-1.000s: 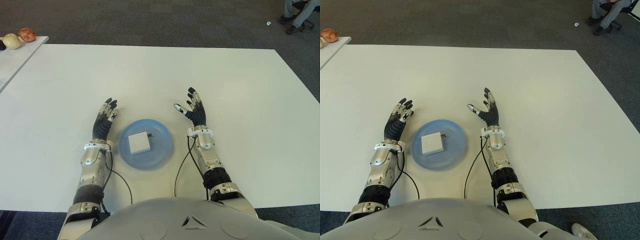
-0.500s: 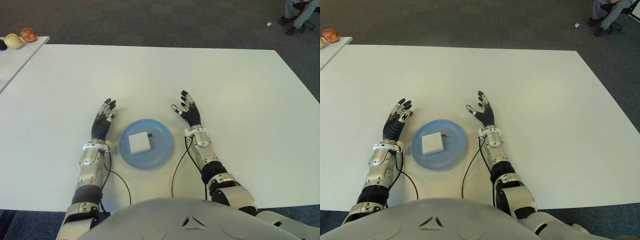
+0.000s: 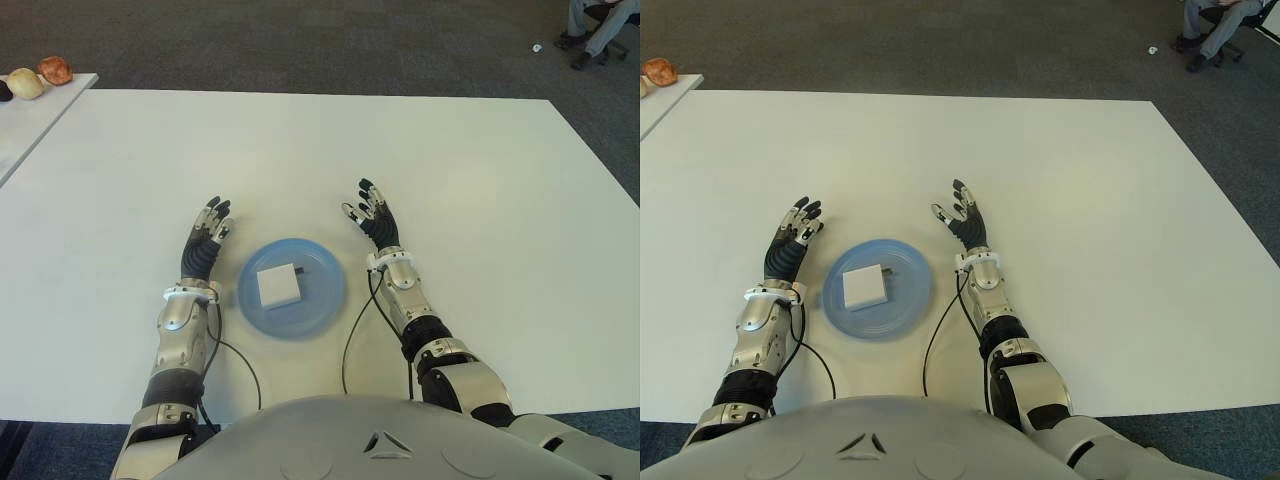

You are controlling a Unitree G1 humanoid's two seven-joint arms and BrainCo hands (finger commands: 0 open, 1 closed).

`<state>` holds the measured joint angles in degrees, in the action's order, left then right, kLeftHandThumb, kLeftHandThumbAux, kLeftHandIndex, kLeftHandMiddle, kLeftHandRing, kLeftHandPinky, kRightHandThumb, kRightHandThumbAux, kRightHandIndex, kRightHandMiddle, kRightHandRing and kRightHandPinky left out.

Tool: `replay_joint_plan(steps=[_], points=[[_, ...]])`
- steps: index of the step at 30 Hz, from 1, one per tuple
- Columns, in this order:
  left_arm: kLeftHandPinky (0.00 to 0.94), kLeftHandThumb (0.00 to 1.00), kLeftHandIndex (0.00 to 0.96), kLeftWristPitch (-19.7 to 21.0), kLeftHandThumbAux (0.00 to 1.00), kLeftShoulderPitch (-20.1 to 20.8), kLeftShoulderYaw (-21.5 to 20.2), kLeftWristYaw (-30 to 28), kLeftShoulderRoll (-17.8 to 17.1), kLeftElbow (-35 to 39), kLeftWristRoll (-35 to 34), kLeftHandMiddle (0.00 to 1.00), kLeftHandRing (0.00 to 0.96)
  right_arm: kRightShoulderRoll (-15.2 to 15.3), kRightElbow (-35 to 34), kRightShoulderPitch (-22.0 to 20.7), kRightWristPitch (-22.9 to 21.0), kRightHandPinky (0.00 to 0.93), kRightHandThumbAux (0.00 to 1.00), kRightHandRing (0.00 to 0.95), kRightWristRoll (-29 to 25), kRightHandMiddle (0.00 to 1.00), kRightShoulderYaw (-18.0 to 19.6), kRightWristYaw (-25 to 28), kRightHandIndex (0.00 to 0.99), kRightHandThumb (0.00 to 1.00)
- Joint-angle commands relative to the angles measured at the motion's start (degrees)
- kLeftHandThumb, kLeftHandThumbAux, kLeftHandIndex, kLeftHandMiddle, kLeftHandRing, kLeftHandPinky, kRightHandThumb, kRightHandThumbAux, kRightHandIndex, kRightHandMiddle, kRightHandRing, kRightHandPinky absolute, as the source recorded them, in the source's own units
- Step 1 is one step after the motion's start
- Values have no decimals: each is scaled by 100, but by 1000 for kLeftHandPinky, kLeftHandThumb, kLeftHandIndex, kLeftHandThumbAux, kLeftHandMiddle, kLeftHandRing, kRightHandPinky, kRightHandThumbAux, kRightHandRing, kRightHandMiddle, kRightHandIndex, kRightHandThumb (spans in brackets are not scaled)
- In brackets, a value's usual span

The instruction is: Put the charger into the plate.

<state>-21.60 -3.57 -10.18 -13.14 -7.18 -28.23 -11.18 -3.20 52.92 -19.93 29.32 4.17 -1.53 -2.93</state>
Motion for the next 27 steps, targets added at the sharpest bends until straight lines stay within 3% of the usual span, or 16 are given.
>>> replay_joint_plan(steps=[1, 27], points=[[0, 0, 4, 371, 522, -296, 32, 25, 34, -396, 83, 119, 77, 23, 402, 169, -238, 0, 653, 20, 22, 62, 33, -45, 21, 0], [0, 0, 6, 393, 529, -311, 36, 45, 67, -328, 72, 121, 78, 35, 543, 123, -126, 0, 662, 9, 0, 45, 117, 16, 11, 0]])
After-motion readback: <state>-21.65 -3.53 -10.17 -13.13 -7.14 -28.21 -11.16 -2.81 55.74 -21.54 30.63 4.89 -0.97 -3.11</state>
